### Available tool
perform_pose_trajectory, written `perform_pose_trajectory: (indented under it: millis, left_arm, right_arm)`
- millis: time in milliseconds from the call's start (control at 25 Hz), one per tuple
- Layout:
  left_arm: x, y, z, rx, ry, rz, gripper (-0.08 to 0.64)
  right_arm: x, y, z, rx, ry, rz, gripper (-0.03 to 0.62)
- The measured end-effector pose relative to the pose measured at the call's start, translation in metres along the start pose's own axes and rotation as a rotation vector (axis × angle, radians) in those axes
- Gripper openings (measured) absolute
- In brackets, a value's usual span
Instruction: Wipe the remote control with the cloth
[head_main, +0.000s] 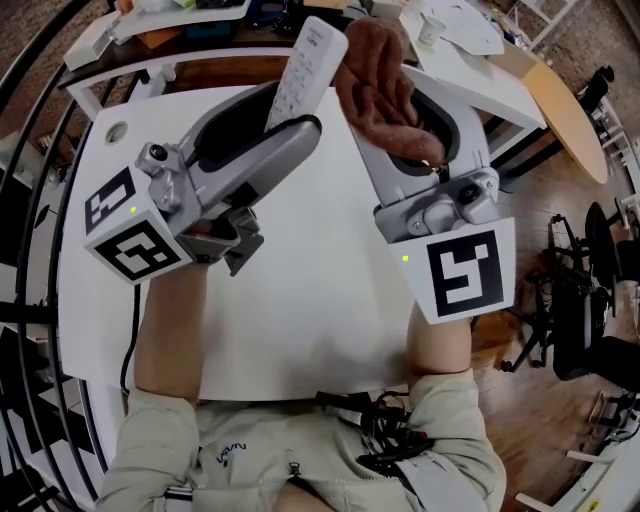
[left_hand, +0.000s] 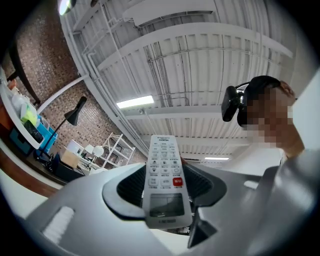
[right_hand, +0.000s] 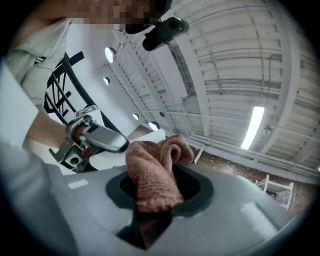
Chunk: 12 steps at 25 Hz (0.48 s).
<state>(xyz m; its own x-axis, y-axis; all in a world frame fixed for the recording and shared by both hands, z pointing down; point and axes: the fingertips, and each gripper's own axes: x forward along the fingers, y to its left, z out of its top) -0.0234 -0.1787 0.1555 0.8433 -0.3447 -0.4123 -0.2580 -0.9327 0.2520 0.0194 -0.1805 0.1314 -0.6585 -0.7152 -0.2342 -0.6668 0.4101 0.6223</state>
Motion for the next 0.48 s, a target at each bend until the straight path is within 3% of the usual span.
perform_pose_trajectory:
  millis: [240,480]
  left_arm:
    - [-0.001,-0.001,0.011,-0.044,-0.052,-0.031,0.241]
    - [-0.004,0.004,0.015,-0.067,-0.092,-0.011,0.241]
  right_arm:
    - [0.005,0.022,-0.003,-0.017,0.021,0.093,0.118]
    - [0.0,0.047,-0.014,-0.025,0.066,0.229,0.118]
